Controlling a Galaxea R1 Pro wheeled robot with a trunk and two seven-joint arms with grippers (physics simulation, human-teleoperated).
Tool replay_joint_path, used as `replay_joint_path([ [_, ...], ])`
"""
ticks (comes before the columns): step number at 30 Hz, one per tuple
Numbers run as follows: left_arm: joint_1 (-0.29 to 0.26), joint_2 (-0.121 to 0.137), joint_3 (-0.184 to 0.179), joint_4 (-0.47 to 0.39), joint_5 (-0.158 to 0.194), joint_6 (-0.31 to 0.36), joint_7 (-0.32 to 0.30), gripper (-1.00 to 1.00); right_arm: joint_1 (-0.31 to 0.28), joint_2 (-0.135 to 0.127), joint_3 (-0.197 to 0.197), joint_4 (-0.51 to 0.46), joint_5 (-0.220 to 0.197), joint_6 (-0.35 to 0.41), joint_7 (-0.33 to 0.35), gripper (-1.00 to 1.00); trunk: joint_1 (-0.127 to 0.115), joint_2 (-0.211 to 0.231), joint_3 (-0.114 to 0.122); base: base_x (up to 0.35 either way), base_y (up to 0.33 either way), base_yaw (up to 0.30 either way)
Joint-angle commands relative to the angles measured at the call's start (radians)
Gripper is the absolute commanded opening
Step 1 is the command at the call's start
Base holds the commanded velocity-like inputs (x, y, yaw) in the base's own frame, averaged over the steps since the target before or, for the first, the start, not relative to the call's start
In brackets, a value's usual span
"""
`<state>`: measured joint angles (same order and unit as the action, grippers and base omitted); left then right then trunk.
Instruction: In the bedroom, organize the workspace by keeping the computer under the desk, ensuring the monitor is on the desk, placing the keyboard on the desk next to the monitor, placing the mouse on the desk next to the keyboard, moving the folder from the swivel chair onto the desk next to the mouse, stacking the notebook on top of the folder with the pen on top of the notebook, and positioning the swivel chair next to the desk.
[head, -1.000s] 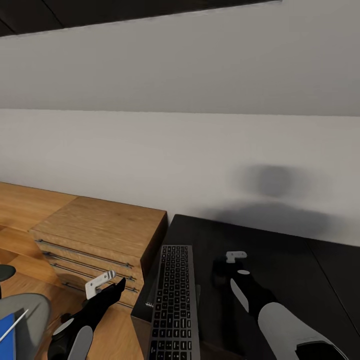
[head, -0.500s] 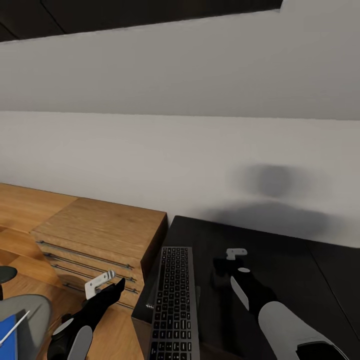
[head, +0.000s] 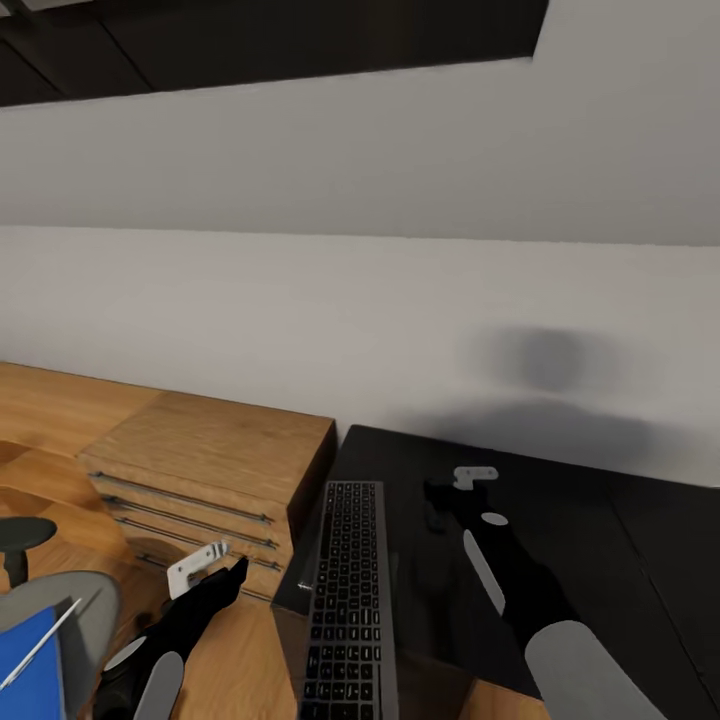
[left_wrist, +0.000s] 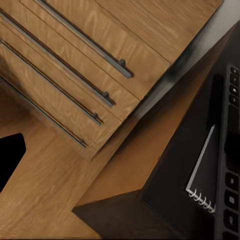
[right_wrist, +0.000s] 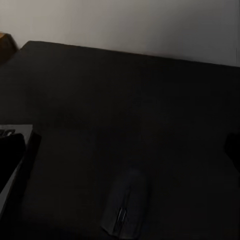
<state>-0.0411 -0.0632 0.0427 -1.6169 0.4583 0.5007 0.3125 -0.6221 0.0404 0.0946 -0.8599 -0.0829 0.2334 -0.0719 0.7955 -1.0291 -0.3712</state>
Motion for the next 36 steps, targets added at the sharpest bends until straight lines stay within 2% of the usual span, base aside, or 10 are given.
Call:
replay_joint_path([
  [1,-0.001,0.0,0.001,-0.002,0.011,0.004,0.007,1.0,0.001,0.0,0.003,-0.007,-0.009,0.011,-0.007,1.0,-0.001,-0.001,-0.001,-0.336,0.0,0.0],
  [4,-0.001,0.0,0.002,-0.002,0.012,0.004,0.007,1.0,0.003,0.001,0.003,-0.025,-0.011,0.02,-0.007,1.0,-0.001,-0.001,-0.001,-0.337,0.0,0.0],
  [7,-0.001,0.0,0.011,-0.002,0.014,0.004,0.007,1.0,0.005,0.007,0.003,-0.048,-0.031,0.037,-0.007,1.0,-0.001,-0.001,-0.001,-0.339,0.0,0.0],
  [9,-0.001,-0.001,0.03,-0.002,0.015,0.004,0.005,1.0,0.005,0.015,0.001,-0.067,-0.079,0.068,-0.008,1.0,-0.001,-0.001,-0.001,-0.34,0.0,0.0],
  [15,-0.001,-0.001,0.037,-0.002,0.017,0.004,0.005,1.0,0.005,0.013,-0.002,-0.072,-0.088,0.073,-0.008,1.0,-0.001,-0.001,0.0,-0.34,0.034,-0.076],
  [18,0.0,-0.001,0.038,-0.002,0.017,0.005,0.005,1.0,0.005,0.015,-0.001,-0.068,-0.108,0.073,-0.007,1.0,-0.001,-0.001,0.002,-0.34,0.086,-0.257],
  [19,-0.001,-0.001,0.039,-0.002,0.017,0.005,0.005,1.0,0.005,0.013,-0.001,-0.067,-0.182,0.075,-0.005,1.0,-0.001,-0.001,0.003,-0.288,0.089,-0.275],
  [21,-0.001,-0.001,0.037,-0.002,0.017,0.005,0.005,1.0,0.005,0.012,-0.001,-0.067,-0.201,0.076,-0.004,1.0,-0.001,-0.001,0.004,-0.197,0.064,-0.276],
  [30,-0.001,0.0,0.035,0.001,0.018,0.005,-0.001,1.0,0.007,0.016,0.0,-0.062,-0.238,0.076,-0.002,1.0,-0.001,-0.001,0.007,-0.046,0.018,-0.287],
  [36,-0.001,0.002,0.037,0.002,0.018,0.005,-0.003,1.0,0.011,0.018,0.002,-0.062,-0.251,0.076,-0.002,1.0,-0.001,-0.001,0.007,-0.108,0.226,-0.154],
])
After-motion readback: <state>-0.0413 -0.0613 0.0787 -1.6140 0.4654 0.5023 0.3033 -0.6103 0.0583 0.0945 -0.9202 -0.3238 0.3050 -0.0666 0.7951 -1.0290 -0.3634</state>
